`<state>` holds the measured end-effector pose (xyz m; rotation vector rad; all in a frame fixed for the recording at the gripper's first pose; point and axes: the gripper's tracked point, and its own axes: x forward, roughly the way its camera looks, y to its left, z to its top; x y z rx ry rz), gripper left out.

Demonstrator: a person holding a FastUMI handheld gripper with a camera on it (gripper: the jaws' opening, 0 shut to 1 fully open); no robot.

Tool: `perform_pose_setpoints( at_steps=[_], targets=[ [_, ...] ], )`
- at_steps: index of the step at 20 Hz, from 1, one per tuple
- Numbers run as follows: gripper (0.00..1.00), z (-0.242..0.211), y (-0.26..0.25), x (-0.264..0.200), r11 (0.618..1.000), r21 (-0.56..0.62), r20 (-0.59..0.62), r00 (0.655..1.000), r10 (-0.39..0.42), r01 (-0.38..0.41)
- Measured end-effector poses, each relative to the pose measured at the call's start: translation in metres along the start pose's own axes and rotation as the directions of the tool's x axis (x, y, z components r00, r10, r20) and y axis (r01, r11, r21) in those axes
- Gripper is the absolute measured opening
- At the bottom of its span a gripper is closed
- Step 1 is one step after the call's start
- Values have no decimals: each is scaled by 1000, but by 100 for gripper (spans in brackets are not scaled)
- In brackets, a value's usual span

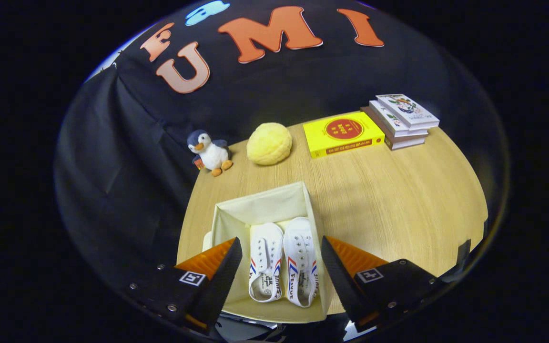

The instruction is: Open the storage box then place both shoes into the box .Put the left shoe in first, then the right shoe, with the right side of both shoes facing outward in a uniform manner.

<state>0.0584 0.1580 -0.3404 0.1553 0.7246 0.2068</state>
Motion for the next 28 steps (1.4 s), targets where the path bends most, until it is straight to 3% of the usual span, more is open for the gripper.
perform_pose_setpoints(
  at_steps=[7, 13, 21, 28],
  targets=[
    [99, 77, -45, -71, 1000, -25, 205, 979, 2, 3],
    [98, 129, -101, -120, 999, -21, 348, 937, -21, 30],
    [98, 157, -181, -167, 987, -38, 453, 883, -120, 153],
    [98, 164, -211, -186, 980, -19, 508, 846, -160, 196]
  ],
)
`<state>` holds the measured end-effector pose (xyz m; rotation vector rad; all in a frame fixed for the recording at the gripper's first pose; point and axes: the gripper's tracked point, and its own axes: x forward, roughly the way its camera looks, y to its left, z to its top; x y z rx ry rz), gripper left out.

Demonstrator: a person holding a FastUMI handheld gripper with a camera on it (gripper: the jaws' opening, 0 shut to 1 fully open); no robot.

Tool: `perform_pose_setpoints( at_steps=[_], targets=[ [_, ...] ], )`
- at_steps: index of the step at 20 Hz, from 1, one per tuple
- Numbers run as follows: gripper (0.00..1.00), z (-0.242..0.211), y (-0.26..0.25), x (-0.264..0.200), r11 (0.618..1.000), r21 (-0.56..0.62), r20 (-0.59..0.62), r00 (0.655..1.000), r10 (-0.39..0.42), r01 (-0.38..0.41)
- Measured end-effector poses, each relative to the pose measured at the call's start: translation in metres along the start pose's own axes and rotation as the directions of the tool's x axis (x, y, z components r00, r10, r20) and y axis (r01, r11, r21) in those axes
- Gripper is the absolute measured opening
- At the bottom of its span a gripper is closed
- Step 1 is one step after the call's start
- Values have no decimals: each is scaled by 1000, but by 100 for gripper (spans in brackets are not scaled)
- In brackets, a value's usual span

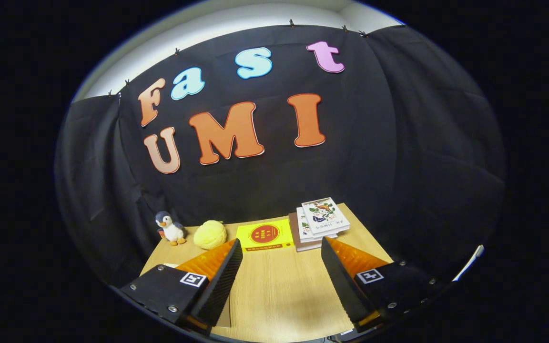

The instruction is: Open the storage box then place both shoes into the box .Put the left shoe in first, then the right shoe, with the right side of both shoes facing outward in a uniform manner.

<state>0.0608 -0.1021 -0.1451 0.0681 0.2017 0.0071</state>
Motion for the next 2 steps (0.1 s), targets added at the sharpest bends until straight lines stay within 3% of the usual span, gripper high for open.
perform_pose_setpoints(
  at_steps=[2],
  targets=[
    [98, 0, 0, 1, 1000, 13, 8, 1000, 15, -15]
  ],
)
